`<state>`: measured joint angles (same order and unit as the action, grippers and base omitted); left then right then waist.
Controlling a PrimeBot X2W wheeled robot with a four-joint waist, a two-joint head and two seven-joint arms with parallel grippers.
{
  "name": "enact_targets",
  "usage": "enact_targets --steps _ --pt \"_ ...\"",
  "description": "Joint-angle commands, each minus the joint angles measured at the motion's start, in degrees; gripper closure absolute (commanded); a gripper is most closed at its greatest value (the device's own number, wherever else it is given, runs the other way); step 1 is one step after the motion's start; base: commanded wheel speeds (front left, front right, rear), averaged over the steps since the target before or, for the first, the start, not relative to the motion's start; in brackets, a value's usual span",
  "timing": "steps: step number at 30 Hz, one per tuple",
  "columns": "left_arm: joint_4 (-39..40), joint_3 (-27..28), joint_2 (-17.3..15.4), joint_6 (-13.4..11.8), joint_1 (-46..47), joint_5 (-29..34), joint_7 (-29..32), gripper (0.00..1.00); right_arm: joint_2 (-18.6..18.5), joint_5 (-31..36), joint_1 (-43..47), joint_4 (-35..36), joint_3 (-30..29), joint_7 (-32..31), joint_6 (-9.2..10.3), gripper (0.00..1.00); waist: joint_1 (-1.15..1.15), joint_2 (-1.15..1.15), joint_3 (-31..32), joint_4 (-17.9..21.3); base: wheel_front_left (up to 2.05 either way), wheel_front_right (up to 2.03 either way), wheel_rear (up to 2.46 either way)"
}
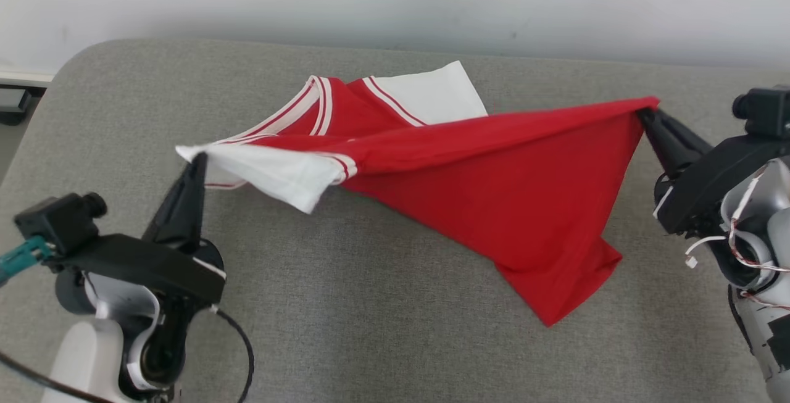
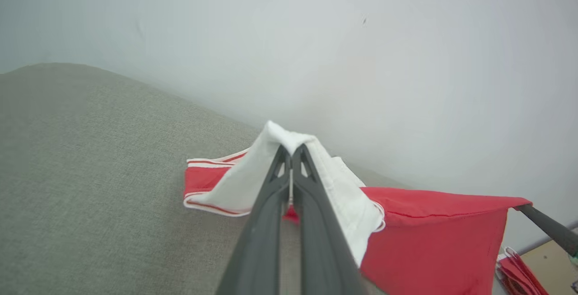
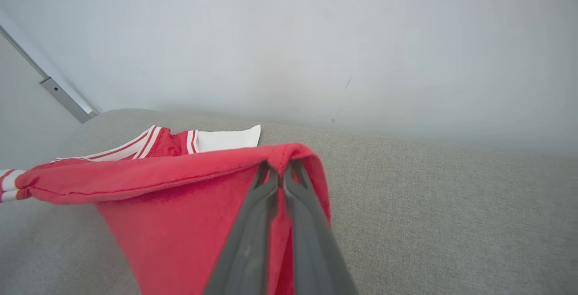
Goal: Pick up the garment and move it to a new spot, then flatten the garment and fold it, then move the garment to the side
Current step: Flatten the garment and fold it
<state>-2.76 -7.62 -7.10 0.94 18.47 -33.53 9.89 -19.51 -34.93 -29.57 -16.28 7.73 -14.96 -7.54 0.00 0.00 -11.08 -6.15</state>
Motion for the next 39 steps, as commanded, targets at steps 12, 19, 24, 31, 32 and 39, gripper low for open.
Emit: enact_targets --steps 12,19,24,31,32,39 --pt "6.73 0.69 3.33 -3.14 11.41 -5.66 -3.54 1.0 -1.23 -0.4 -1.97 12.26 -5.75 -5.53 0.12 1.0 0.0 0.0 -1.43 3.32 0.0 0.0 0.0" --pt "1.56 -1.88 3.62 -5.88 25.36 -1.53 -3.94 1.0 -0.3 1.58 -9.85 12.62 -4.64 -7.19 0.12 1.0 0.0 0.0 -5.99 6.25 0.0 0.0 0.0" --pt "-4.97 -3.0 3.71 -6.26 35.03 0.14 -5.36 1.0 1.26 2.52 -17.64 6.74 -3.72 -5.34 0.12 1.0 0.0 0.0 -10.63 8.07 0.0 0.0 0.0" --pt "-15.13 -2.53 3.78 -5.18 47.09 -1.45 -9.15 1.0 3.84 3.45 -29.49 -2.31 -2.17 -1.83 0.12 1.0 0.0 0.0 -15.96 10.17 0.0 0.0 0.0" --pt "-16.33 -2.49 3.89 -5.21 48.46 -1.7 -9.86 1.0 4.22 4.02 -31.24 -3.75 -2.09 -1.45 0.12 1.0 0.0 0.0 -16.58 10.48 0.0 0.0 0.0" --pt "-23.87 -2.55 2.17 -4.3 57.33 0.13 -14.97 1.0 10.64 6.73 -42.54 -14.04 -7.26 2.9 0.11 1.0 0.0 0.0 -19.92 12.21 0.0 0.0 0.0"
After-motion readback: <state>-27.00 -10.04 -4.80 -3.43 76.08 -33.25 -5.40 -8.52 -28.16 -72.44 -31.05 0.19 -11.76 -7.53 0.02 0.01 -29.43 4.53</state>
